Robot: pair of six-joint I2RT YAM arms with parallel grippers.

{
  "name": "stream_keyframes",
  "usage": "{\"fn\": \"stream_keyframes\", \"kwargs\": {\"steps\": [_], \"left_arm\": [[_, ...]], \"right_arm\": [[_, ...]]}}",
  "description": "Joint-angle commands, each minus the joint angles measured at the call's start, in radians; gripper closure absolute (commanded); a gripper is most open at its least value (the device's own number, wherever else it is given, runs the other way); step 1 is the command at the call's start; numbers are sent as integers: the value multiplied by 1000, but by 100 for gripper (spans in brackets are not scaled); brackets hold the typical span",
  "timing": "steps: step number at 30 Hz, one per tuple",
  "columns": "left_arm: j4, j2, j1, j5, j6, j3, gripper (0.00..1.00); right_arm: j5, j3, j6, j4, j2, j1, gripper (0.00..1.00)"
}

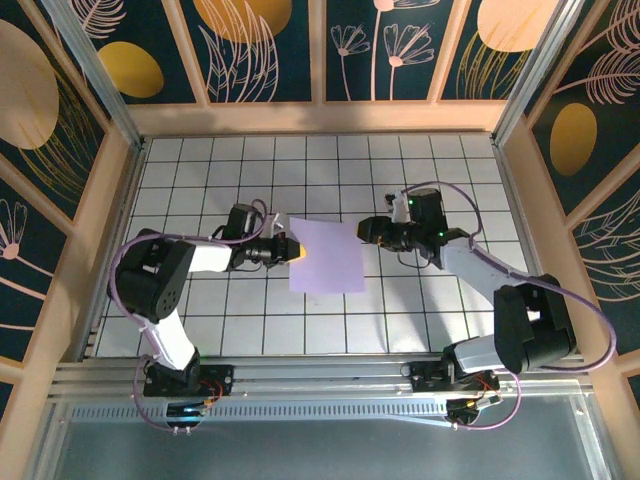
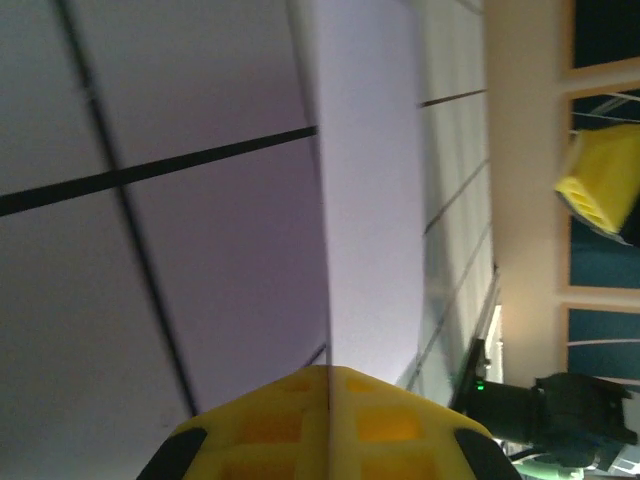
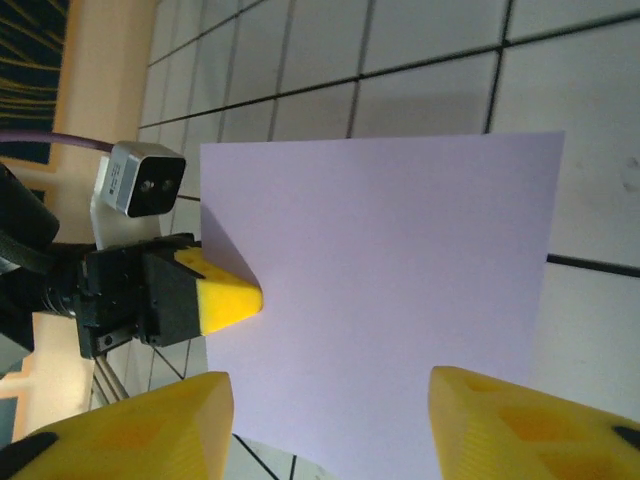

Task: Fold a paper plane with a square sheet of paper (fold left side to right side)
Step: Place a square sheet of paper at the center of the table, then first fold in half a square sheet of paper at the center of the table.

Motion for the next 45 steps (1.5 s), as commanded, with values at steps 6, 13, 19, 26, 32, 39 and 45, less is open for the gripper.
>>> {"fn": "stream_keyframes", "kwargs": {"steps": [6, 13, 19, 26, 32, 39, 45], "left_arm": [[-139, 53, -2, -60, 72, 61, 100], [-173, 43, -3, -56, 99, 59, 100], [-219, 47, -4, -52, 133, 77, 100], [-227, 38, -5, -43, 139, 87, 100], [-235, 14, -15, -35, 127, 100, 75], [-231, -29, -42, -8, 88, 111, 59], [-233, -50, -62, 2, 55, 142, 51]], "right_arm": [[58, -6, 100, 91, 157, 55, 68], [62, 32, 97, 96, 288, 86, 88], [98, 54, 71, 46, 332, 93, 90], [135, 56, 47, -10, 357, 96, 90], [175, 59, 28, -50, 375, 104, 89], [227, 64, 11, -87, 388, 110, 87], [243, 66, 4, -98, 399, 113, 87]]}}
